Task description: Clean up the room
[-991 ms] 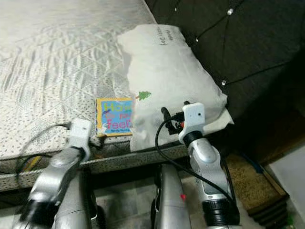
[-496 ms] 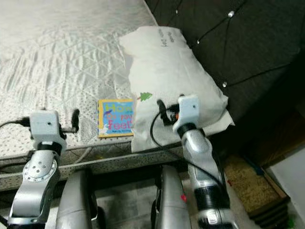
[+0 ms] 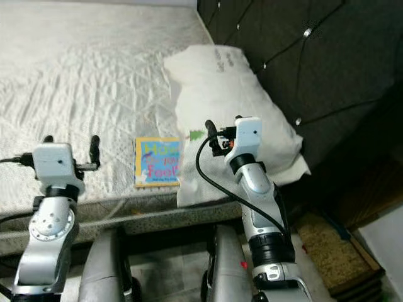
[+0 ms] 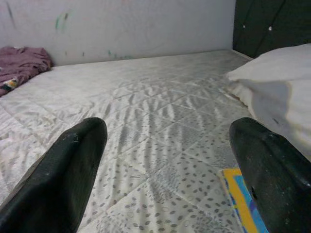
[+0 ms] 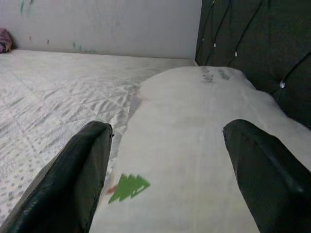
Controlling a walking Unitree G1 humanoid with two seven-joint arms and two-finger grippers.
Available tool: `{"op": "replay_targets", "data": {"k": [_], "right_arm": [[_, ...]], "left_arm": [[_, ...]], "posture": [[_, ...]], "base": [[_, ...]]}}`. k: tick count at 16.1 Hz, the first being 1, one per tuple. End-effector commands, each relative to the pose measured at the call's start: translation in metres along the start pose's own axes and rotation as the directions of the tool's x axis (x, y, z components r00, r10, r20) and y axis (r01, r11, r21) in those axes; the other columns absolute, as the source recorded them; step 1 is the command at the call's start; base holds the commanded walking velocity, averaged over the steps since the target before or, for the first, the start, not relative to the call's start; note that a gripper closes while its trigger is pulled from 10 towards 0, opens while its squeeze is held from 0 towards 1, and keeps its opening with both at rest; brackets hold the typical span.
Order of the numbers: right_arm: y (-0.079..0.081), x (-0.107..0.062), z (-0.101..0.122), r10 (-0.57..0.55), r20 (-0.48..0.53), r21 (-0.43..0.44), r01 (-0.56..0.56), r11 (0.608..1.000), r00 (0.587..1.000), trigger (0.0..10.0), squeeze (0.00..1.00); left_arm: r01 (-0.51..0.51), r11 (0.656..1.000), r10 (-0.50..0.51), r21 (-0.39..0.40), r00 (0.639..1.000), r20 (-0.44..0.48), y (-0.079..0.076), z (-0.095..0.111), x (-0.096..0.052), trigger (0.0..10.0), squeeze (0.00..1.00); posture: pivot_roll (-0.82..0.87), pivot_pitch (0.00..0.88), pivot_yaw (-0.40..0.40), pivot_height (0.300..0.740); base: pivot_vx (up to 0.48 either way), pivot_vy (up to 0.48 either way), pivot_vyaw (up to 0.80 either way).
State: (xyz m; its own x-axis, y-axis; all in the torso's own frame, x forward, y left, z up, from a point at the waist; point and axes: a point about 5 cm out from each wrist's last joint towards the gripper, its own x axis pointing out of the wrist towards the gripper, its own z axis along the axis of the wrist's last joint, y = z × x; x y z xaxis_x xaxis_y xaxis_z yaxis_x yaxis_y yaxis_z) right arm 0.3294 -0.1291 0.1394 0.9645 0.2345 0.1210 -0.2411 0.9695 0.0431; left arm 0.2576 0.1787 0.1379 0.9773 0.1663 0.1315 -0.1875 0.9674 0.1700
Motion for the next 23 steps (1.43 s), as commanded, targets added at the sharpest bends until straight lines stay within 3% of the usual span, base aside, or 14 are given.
{"op": "replay_targets", "data": {"k": [1,4,6,11,18,20,21,23], "right_arm": [[-0.011,-0.001,0.005,-0.039,0.020,-0.002,0.039,0.999,0.999,10.0,0.00],[-0.009,0.002,0.003,-0.039,0.019,-0.002,0.039,0.999,0.999,10.0,0.00],[-0.007,0.005,0.006,-0.021,0.028,0.000,0.021,1.000,0.999,10.0,0.00],[-0.011,0.005,0.003,-0.072,0.031,0.011,0.072,0.997,0.997,10.0,0.00],[-0.021,-0.007,-0.004,-0.121,0.000,-0.018,0.121,0.993,0.993,10.0,0.00],[-0.021,-0.006,-0.010,-0.171,-0.043,-0.053,0.169,0.984,0.984,10.0,0.00],[-0.022,-0.005,-0.013,-0.202,-0.067,-0.112,0.194,0.975,0.977,10.0,0.00],[-0.019,-0.005,-0.014,-0.185,-0.077,-0.109,0.177,0.978,0.980,10.0,0.00]], "left_arm": [[0.016,1.000,-0.016,-0.014,1.000,-0.010,-0.002,-0.002,0.000,10.0,0.00],[0.033,0.999,-0.033,0.010,0.999,0.011,-0.002,-0.002,0.005,10.0,0.00],[-0.026,1.000,0.026,-0.016,1.000,0.000,0.006,-0.001,0.007,10.0,0.00],[0.001,1.000,-0.001,0.015,1.000,0.012,0.008,-0.001,0.017,10.0,0.00],[0.027,1.000,-0.027,-0.003,0.999,-0.035,-0.002,-0.010,0.013,10.0,0.00],[0.023,1.000,-0.023,-0.004,0.999,-0.034,-0.002,-0.011,0.011,10.0,0.00],[0.021,1.000,-0.021,-0.007,0.999,-0.040,-0.001,-0.012,0.011,10.0,0.00],[0.016,1.000,-0.017,-0.018,0.999,-0.051,-0.001,-0.014,0.011,10.0,0.00]], "posture": [[0.08,0.000,-0.044,0.636],[0.09,0.000,-0.060,0.670],[0.10,0.000,-0.055,0.690],[0.09,0.000,-0.031,0.740],[0.07,0.000,-0.023,0.740],[0.08,0.000,-0.032,0.740],[0.08,0.000,-0.032,0.740],[0.07,0.000,-0.035,0.740]], "base": [[0.000,0.000,0.00],[0.000,0.000,0.00],[0.000,0.000,0.00],[0.000,0.000,0.00],[0.000,0.000,0.00],[0.000,0.000,0.00],[0.000,0.000,0.00],[0.000,0.000,0.00]]}}
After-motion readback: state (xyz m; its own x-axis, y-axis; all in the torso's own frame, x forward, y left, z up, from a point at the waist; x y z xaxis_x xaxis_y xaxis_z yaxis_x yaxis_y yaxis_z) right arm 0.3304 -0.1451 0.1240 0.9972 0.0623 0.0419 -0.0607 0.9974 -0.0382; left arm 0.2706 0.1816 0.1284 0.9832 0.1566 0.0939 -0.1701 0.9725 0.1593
